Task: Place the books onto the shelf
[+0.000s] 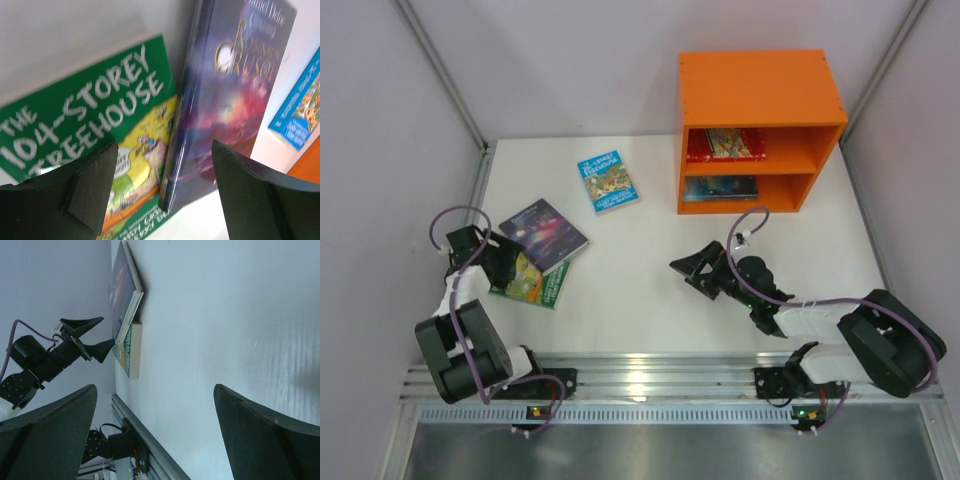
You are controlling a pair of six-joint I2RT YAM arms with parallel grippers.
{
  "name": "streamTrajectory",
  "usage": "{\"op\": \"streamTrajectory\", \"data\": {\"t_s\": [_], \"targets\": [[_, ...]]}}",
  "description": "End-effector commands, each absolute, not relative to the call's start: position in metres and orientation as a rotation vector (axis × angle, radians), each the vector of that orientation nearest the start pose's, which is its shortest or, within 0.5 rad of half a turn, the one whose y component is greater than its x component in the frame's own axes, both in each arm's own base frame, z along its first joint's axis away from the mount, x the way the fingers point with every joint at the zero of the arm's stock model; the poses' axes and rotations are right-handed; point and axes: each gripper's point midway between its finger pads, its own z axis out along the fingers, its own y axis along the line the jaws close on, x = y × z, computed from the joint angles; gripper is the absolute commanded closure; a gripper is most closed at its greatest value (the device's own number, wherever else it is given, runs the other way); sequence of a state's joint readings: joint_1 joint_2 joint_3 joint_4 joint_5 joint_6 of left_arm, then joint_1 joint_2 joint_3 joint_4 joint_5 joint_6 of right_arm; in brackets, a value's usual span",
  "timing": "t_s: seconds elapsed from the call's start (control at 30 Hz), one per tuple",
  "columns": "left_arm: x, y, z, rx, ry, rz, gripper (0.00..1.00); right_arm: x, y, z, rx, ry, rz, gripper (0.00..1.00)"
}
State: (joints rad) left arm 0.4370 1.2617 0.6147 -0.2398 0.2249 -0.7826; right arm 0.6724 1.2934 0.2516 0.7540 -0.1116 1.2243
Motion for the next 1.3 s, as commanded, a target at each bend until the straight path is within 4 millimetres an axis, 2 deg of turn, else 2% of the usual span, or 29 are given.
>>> {"op": "streamTrajectory", "data": {"t_s": [0.0,0.03,0.2,0.37,0.47,0.5,0.57,0.63,0.83,0.93,1.03,1.13,1.17,1.23,1.27], "targets": [[0.342,0.104,0.084,-1.280,1.938,-0.355,0.19,0.239,0.270,0.123,0.403,1.984,1.375,0.00],[0.346,0.105,0.074,-1.291,1.963,-0.355,0.20,0.239,0.269,0.121,0.408,1.992,1.367,0.00],[0.371,0.113,0.065,-1.241,1.973,-0.392,0.23,0.240,0.268,0.121,0.388,1.990,1.352,0.00],[0.388,0.127,0.076,-1.176,1.959,-0.371,0.25,0.240,0.266,0.114,0.377,2.005,1.316,0.00],[0.400,0.129,0.076,-1.154,1.964,-0.410,0.28,0.243,0.267,0.111,0.382,2.013,1.307,0.00],[0.402,0.129,0.066,-1.163,1.989,-0.420,0.30,0.242,0.268,0.106,0.381,2.028,1.305,0.00],[0.408,0.129,0.064,-1.156,1.999,-0.441,0.31,0.244,0.271,0.108,0.389,2.020,1.321,0.00],[0.409,0.129,0.053,-1.163,2.021,-0.449,0.32,0.245,0.273,0.106,0.391,2.023,1.330,0.00],[0.418,0.128,0.039,-1.170,2.032,-0.531,0.32,0.250,0.276,0.103,0.400,2.029,1.324,0.00],[0.423,0.122,0.043,-1.153,2.003,-0.615,0.39,0.253,0.279,0.103,0.395,2.030,1.329,0.00],[0.426,0.113,0.047,-1.125,1.990,-0.699,0.43,0.254,0.281,0.101,0.397,2.037,1.324,0.00],[0.426,0.108,0.049,-1.129,1.985,-0.738,0.58,0.255,0.281,0.100,0.402,2.038,1.322,0.00],[0.425,0.103,0.052,-1.121,1.983,-0.771,0.69,0.256,0.281,0.101,0.402,2.034,1.323,0.00],[0.425,0.099,0.063,-1.130,1.954,-0.813,0.79,0.256,0.280,0.103,0.409,2.031,1.319,0.00],[0.425,0.094,0.075,-1.102,1.934,-0.852,0.83,0.256,0.278,0.105,0.424,2.024,1.324,0.00]]}}
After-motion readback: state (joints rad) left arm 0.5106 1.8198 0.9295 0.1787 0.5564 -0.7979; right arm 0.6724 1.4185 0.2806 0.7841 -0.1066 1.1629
